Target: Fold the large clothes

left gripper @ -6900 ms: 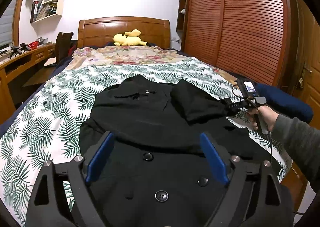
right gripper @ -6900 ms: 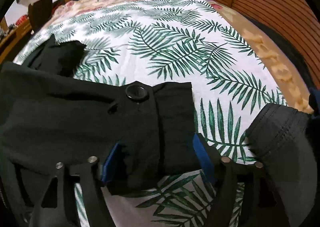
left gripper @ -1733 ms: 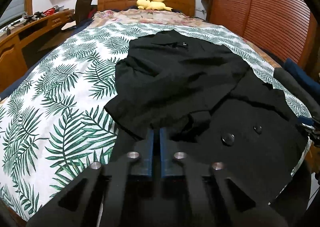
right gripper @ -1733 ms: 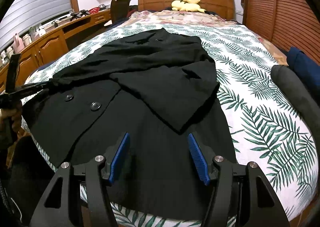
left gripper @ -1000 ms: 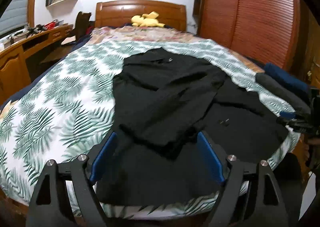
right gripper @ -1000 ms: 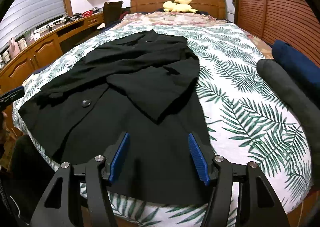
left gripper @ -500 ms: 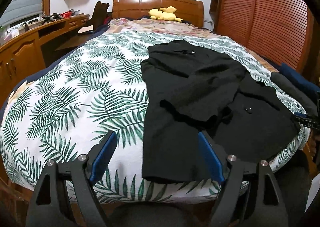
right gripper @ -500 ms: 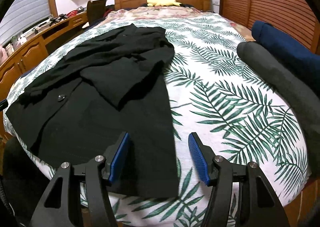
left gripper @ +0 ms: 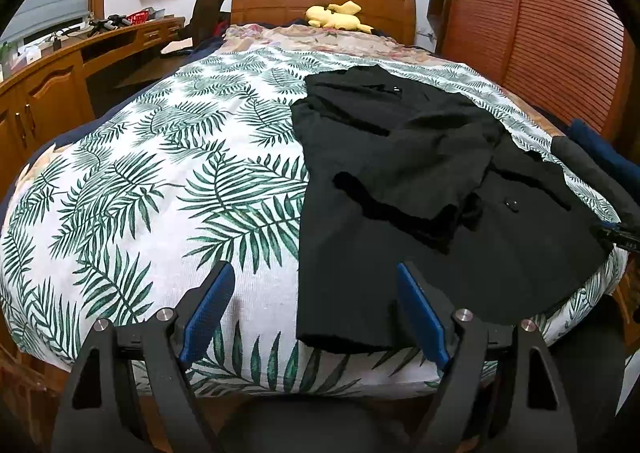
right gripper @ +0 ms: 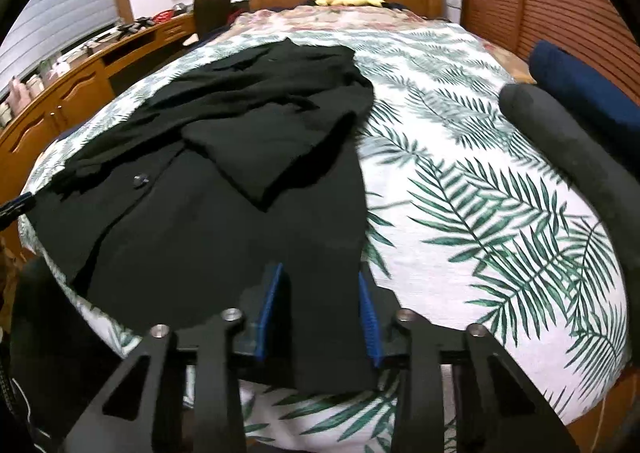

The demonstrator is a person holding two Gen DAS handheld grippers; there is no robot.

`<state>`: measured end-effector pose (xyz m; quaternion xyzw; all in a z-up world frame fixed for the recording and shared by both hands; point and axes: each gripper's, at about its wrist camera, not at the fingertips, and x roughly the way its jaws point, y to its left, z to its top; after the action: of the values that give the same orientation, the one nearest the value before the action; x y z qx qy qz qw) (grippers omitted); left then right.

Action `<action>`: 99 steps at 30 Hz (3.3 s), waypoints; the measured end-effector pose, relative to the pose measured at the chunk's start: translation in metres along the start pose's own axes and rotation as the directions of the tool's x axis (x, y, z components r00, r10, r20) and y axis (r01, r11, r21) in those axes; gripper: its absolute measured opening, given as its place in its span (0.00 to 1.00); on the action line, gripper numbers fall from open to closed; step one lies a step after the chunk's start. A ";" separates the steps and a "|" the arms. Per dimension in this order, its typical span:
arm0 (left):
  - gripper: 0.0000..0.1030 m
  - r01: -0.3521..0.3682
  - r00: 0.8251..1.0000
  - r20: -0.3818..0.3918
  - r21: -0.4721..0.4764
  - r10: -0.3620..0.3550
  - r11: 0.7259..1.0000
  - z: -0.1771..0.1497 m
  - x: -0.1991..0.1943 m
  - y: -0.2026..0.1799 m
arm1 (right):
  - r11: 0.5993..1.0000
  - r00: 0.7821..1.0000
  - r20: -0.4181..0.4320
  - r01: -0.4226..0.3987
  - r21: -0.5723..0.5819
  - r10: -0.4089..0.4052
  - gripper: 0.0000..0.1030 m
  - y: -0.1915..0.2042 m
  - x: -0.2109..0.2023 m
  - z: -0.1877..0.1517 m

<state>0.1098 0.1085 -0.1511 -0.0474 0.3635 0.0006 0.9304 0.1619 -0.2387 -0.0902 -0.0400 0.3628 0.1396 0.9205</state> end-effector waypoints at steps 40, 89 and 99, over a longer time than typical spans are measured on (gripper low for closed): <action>0.44 0.044 0.999 -0.034 0.017 -0.043 0.999 -0.013 0.004 -0.001 | 0.995 0.997 -0.050 -0.056 -0.078 0.052 0.13 0.018 0.010 0.005; 0.04 0.022 0.937 0.346 0.099 -0.055 0.995 0.098 -0.181 -0.020 | 0.984 0.932 0.343 -0.062 -0.166 0.116 0.04 0.027 -0.198 0.007; 0.04 -0.036 0.959 0.284 0.129 -0.002 0.991 0.155 -0.101 -0.023 | 0.993 0.951 0.297 -0.059 -0.097 0.086 0.04 0.009 -0.096 0.078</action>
<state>0.1407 0.1027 0.0326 0.0182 0.2263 -0.0088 0.9739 0.1439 -0.2378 0.0324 -0.0451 0.2136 0.1935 0.9565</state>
